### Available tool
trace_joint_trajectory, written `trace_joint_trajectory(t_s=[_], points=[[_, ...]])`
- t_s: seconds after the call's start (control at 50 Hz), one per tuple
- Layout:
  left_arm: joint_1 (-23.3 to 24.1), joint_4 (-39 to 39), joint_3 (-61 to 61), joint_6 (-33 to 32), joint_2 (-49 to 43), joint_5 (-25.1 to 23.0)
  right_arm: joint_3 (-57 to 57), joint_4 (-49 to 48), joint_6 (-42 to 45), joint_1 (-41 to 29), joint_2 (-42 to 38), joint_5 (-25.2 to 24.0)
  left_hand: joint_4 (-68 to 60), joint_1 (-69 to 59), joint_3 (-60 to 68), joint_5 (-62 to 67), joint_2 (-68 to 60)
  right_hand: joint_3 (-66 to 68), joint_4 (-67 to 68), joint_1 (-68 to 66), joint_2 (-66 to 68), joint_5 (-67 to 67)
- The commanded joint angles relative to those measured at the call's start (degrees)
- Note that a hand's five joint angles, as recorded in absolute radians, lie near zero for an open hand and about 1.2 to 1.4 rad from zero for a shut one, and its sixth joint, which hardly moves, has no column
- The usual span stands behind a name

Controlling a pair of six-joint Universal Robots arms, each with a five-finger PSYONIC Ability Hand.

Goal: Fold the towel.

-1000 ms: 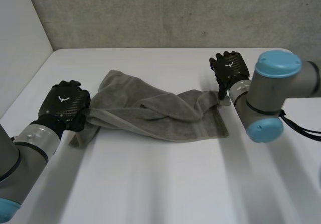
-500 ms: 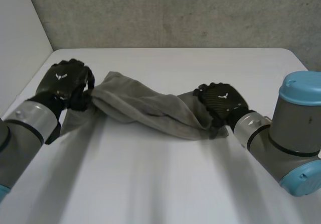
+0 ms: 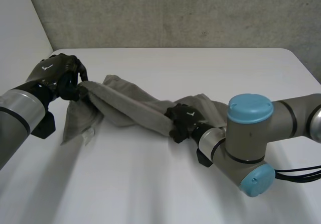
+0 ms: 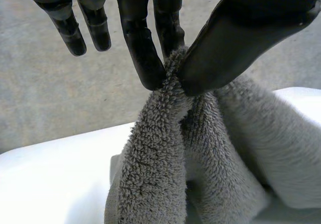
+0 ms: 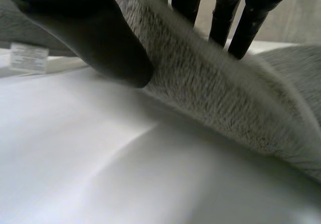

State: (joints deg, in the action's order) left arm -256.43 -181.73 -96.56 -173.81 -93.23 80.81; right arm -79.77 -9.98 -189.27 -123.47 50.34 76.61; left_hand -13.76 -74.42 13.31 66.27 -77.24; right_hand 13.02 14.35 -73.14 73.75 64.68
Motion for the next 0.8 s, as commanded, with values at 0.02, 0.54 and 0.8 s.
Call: trace_joint_trajectory(t_s=[0.02, 0.54, 0.8], points=[[-4.3, -0.4, -0.9, -0.5, -0.5, -0.2, -6.4, 0.5, 8.0, 3.6, 10.7, 1.5, 3.8, -5.6, -3.3, 3.7, -2.8, -3.0, -4.4, -6.9, 6.2, 5.3], [-5.8, -2.3, -3.4, -2.5, -5.6, 0.0, -12.9, 13.8, 35.5, 12.3, 17.0, 2.8, 3.8, -5.6, -3.3, 3.7, -2.8, -3.0, -4.4, 20.0, -20.6, -21.5], [-5.4, -3.4, -7.1, -2.8, -5.0, -0.3, -16.7, 12.8, 35.4, 15.1, 20.0, 1.9, 3.8, -5.6, -3.3, 3.7, -2.8, -3.0, -4.4, 17.7, -18.3, -19.2]])
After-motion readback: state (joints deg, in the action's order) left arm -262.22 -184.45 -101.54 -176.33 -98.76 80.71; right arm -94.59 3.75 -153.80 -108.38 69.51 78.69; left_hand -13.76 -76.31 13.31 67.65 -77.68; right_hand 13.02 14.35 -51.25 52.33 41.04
